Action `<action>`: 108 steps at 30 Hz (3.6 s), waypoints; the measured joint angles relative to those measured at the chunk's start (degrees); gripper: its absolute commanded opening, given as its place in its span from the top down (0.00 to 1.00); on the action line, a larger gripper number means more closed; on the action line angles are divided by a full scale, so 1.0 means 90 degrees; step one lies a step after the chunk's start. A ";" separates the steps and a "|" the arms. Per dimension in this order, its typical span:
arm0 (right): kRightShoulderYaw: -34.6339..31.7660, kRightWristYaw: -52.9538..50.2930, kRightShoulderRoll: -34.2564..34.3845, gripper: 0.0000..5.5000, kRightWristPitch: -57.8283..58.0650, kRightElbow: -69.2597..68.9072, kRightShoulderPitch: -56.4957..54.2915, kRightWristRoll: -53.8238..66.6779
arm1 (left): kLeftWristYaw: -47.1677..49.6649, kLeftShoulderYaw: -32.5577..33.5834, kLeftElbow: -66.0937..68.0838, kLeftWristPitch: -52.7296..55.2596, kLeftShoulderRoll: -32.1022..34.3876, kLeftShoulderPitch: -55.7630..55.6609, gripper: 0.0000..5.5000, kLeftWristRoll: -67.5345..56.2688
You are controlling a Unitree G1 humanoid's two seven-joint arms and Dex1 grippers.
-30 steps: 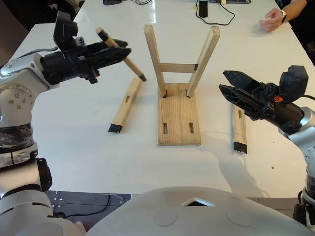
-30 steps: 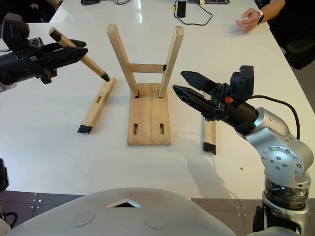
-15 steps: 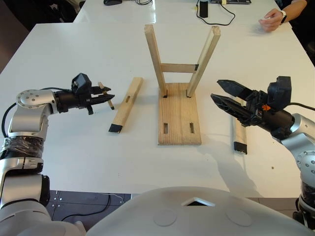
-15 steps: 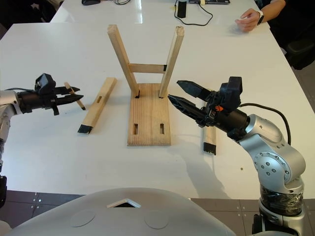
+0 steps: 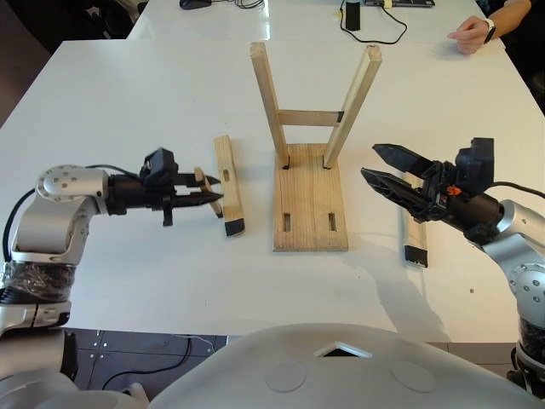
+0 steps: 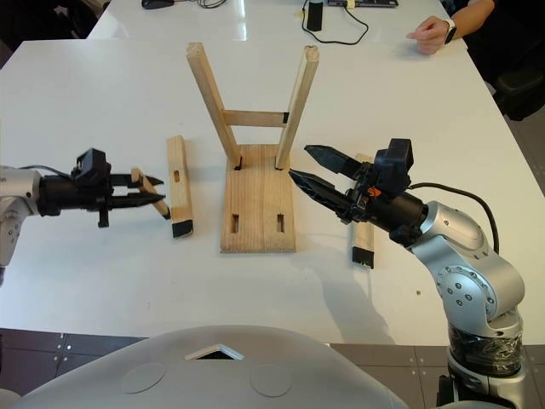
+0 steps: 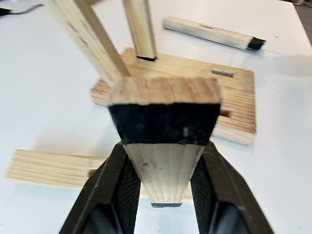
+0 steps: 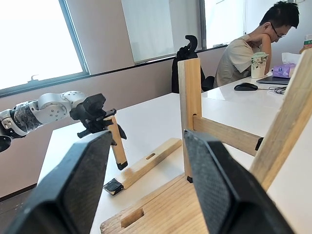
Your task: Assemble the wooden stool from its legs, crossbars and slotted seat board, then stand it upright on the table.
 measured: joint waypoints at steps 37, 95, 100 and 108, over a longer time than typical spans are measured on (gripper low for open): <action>0.0366 -0.0035 0.0225 0.51 -0.0178 0.0109 -0.0001 -0.0430 | -0.0356 -0.0513 0.2459 -0.2572 -0.1191 -0.1043 0.76 0.1112; 0.0623 0.0113 0.0277 0.51 -0.0286 0.0444 0.0023 -0.1133 | 0.0224 -0.0447 0.1685 -0.1260 -0.1412 -0.0623 0.47 0.0903; 0.0627 0.0069 0.0290 0.51 -0.0338 0.0419 0.0109 -0.1134 | 0.0320 -0.0116 0.0450 -0.0415 -0.1227 -0.0577 0.47 0.0339; 0.0627 -0.0011 0.0349 0.51 -0.0409 0.0374 0.0179 -0.1130 | 0.0854 0.0370 -0.0634 0.0812 -0.1209 -0.0882 0.47 -0.0662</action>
